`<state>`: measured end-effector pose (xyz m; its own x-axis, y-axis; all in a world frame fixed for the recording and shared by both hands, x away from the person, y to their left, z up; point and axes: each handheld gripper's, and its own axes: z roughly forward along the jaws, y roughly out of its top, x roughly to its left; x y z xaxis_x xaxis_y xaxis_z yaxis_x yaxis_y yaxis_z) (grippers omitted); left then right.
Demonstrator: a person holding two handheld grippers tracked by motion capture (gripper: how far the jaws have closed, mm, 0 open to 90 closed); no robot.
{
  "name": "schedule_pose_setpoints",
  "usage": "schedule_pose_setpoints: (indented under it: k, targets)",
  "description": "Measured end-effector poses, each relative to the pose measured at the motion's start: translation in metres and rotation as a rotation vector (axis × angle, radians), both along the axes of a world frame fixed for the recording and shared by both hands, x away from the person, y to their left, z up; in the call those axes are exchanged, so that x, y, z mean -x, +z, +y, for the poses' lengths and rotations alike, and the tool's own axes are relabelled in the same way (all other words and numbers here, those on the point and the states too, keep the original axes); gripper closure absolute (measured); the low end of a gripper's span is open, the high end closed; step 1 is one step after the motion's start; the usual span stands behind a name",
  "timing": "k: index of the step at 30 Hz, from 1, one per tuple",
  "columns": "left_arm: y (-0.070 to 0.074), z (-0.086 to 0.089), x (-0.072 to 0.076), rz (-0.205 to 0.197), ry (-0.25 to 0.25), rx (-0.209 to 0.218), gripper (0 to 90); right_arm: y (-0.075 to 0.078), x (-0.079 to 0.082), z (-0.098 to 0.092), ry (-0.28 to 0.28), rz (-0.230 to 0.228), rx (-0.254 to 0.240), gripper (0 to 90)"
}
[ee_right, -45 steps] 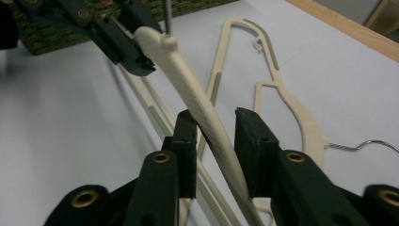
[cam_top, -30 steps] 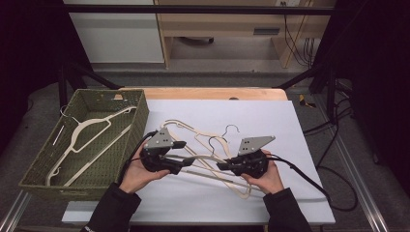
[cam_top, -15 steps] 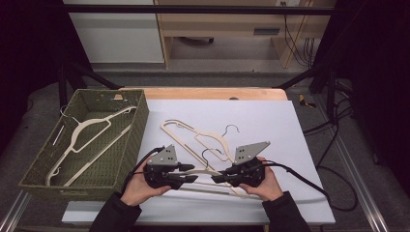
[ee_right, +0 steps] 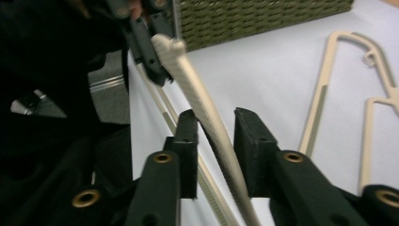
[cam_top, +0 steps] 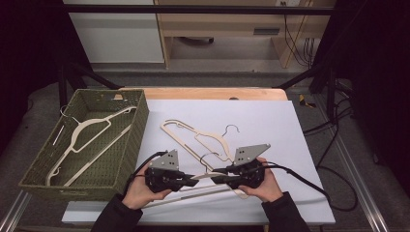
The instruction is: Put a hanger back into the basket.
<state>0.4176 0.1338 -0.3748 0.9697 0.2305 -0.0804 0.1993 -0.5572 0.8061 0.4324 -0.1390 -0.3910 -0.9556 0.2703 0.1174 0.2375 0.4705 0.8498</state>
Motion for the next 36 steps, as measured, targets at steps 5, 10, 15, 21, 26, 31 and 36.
schedule_pose_setpoints:
  k: [5, 10, 15, 21, 26, 31, 36]
  targets:
    - [0.003, 0.000, 0.003, -0.008, 0.045, 0.011, 85.8, 0.007, 0.003, -0.006, -0.047, -0.039, -0.009, 56.4]
    - [0.007, 0.007, 0.004, -0.036, 0.162, 0.023, 85.8, 0.017, 0.005, -0.022, -0.160, -0.081, -0.051, 37.8]
    - [0.015, 0.016, 0.005, -0.086, 0.265, 0.042, 85.9, 0.018, 0.004, -0.040, -0.271, -0.097, -0.069, 26.5]
    - [0.028, 0.027, 0.008, -0.105, 0.331, 0.092, 85.9, 0.015, 0.003, -0.053, -0.357, -0.099, -0.074, 17.6]
    - [0.046, 0.041, 0.011, -0.127, 0.356, 0.128, 85.9, 0.012, 0.002, -0.062, -0.432, -0.103, -0.084, 11.5]
    - [0.069, 0.057, 0.010, -0.154, 0.380, 0.145, 85.9, 0.011, 0.002, -0.070, -0.502, -0.116, -0.091, 6.7]
    - [0.090, 0.075, 0.004, -0.177, 0.381, 0.154, 85.9, 0.009, 0.001, -0.075, -0.560, -0.131, -0.088, 2.6]
